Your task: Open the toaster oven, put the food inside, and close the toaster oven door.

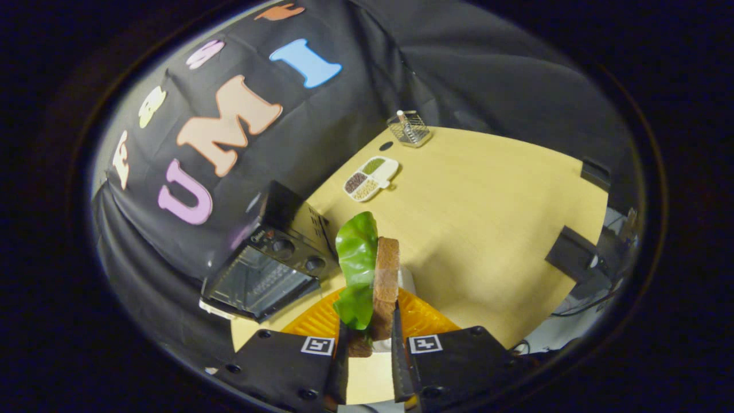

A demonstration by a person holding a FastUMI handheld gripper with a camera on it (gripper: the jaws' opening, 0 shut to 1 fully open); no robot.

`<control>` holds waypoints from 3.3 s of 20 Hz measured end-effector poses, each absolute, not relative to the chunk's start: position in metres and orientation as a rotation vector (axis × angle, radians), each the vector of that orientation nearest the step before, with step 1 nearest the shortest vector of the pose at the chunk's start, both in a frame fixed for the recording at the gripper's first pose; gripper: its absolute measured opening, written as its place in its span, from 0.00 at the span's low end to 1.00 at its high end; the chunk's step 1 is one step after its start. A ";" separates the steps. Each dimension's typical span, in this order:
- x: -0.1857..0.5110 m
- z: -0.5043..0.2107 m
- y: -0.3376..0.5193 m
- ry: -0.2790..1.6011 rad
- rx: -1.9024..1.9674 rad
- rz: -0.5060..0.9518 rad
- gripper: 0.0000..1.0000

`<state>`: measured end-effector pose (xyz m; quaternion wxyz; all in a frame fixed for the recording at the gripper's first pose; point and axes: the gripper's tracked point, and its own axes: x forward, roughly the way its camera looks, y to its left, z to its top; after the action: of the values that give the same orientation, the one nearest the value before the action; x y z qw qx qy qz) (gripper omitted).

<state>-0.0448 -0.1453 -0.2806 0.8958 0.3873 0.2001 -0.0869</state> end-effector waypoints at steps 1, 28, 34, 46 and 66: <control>-0.047 -0.275 -0.142 0.386 0.850 -0.190 0.33; 0.111 -0.266 0.107 0.111 1.206 -0.177 0.33; 0.144 -0.269 0.106 0.073 1.183 -0.205 0.33; 0.163 -0.286 0.100 0.144 0.989 -0.293 0.46; 0.009 -0.275 0.124 0.494 0.378 -0.377 1.00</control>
<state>0.0094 0.1240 -0.2749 0.9346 0.1848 0.2418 -0.1841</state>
